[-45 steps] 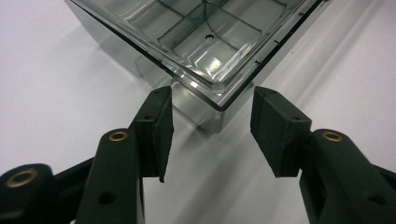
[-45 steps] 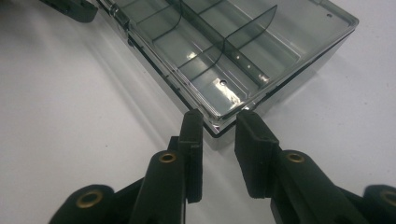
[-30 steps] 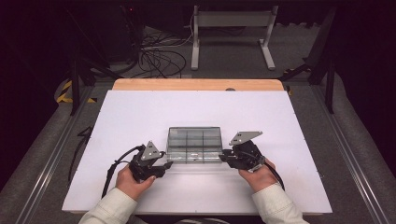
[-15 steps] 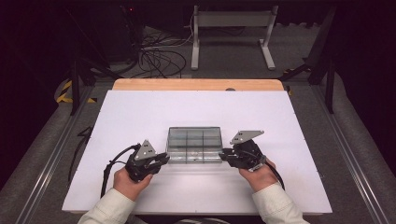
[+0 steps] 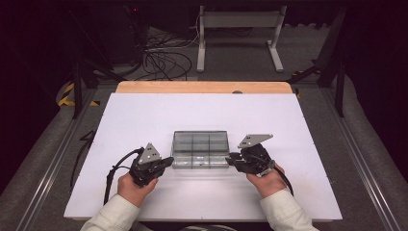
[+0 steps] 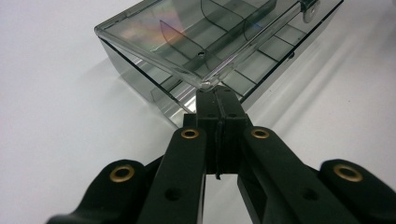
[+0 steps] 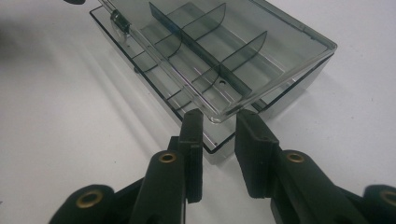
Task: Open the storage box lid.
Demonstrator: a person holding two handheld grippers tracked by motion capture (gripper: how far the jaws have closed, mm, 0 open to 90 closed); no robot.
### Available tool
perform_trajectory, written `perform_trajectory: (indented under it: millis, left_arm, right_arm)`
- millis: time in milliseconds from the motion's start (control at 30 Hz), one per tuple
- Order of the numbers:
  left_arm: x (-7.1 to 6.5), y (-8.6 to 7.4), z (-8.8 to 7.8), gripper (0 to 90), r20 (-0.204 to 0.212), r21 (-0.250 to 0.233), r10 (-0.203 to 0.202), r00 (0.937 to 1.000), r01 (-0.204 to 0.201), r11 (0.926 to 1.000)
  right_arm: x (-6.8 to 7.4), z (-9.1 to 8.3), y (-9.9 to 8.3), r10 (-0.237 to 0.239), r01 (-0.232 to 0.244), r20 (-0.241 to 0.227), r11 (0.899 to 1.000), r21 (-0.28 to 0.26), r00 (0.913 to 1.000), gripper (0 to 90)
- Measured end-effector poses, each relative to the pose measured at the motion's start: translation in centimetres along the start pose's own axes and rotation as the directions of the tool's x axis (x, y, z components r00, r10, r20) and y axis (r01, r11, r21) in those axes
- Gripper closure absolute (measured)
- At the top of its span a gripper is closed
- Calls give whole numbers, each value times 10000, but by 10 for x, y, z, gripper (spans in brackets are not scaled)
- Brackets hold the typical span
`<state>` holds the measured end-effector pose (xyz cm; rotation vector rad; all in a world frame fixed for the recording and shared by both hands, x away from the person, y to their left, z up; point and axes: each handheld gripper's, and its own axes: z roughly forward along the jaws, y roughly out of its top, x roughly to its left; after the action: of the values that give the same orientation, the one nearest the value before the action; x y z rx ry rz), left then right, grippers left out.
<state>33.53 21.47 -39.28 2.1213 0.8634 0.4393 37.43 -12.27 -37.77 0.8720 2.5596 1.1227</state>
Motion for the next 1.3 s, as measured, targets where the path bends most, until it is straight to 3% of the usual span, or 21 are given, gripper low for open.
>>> perform_trajectory:
  millis: [233,367,533,700,833,1100,1300]
  left_arm:
    - [-1,0,0,900,-5,25,-58,10000,58,10000]
    - [-1,0,1,900,-89,13,-44,10000,44,10000]
    - [-2,0,0,899,-128,-132,-28,9999,27,9999]
    - [-2,0,1,898,-222,-231,64,9997,-69,9997]
    - [-2,0,0,898,-281,-267,69,9996,-77,9996]
    - [-3,0,-1,897,-168,-412,77,9998,-83,9991]
    - [-3,0,-1,897,-182,-435,147,9997,-155,9989]
  right_arm:
    - [0,0,0,-7,7,-16,10000,62,10000,710]
    - [1,1,1,-47,47,2,9997,248,10000,606]
    - [3,1,4,-403,388,406,9986,364,9984,444]
    - [4,2,9,-724,699,665,9967,405,9952,365]
    - [4,4,14,-1039,978,955,9930,668,9900,341]
    - [3,9,20,-1471,1371,1099,9861,938,9830,335]
    - [2,10,22,-1458,1359,1210,9870,864,9819,346]
